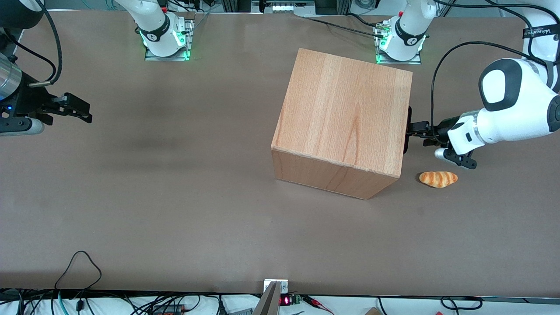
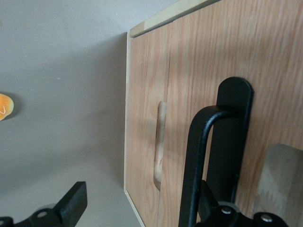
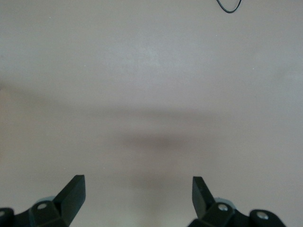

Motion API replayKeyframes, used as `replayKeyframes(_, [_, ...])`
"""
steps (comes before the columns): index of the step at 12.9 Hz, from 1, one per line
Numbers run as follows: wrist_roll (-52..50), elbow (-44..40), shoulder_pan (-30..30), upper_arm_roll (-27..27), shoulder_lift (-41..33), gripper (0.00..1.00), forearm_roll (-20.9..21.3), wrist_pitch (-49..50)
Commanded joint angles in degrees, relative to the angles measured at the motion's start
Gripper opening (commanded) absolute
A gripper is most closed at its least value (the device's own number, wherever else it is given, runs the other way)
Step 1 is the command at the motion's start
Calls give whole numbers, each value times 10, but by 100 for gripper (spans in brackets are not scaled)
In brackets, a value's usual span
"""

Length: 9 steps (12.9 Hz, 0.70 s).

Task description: Open top drawer with left arm

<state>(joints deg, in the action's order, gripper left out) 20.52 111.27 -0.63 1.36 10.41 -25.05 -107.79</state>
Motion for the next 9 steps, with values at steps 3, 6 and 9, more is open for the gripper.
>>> replayKeyframes(3, [15,8,10,-4,12,100,-16,-33])
replayKeyframes(6, [14,10,12,-4,17,100,-13,-47])
replayKeyframes(9, [12,10,13,-4,20,100,-3,-59])
